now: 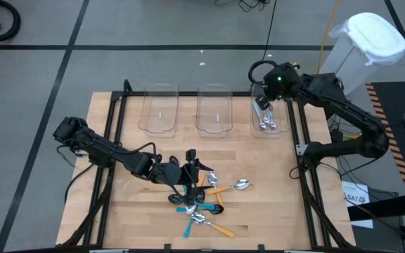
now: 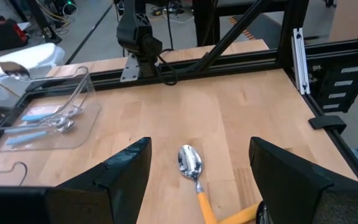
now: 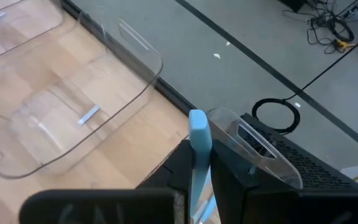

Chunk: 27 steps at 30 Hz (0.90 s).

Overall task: Sort silverware by color (type)
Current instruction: Put the light blue spoon into the right transparent bin

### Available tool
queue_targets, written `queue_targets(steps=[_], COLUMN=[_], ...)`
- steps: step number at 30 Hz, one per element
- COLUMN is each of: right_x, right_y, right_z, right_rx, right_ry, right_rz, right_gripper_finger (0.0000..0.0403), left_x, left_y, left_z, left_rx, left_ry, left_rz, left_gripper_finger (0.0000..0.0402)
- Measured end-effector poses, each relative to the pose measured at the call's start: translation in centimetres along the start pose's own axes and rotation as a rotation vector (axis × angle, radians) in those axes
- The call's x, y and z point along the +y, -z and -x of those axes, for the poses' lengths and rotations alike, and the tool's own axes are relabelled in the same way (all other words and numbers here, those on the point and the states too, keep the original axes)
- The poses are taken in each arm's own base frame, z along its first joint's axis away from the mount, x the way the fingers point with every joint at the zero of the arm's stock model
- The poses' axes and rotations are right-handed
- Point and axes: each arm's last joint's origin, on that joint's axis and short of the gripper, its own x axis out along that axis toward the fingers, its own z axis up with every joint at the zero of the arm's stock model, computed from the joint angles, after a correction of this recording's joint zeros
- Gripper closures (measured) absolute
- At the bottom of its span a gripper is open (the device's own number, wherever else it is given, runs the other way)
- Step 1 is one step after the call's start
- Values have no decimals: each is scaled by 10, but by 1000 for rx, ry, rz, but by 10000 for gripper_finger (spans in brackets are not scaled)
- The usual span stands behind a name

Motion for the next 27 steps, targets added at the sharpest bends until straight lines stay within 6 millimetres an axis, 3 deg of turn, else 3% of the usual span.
queue_targets(steps=[16,27], right_x=[-19,-32], right_y=[50,77], right_z=[-74,-97], right_rx=[8,36], right_ry=[-34,-112], right_rz=[-127,-214], right_gripper_finger=[370,369], left_x=[-6,-6], left_y=[4,4], left_z=[2,2], left_rx=[40,38], left_ry=[15,15], left_rz=[-1,-3], left_gripper_finger=[133,133])
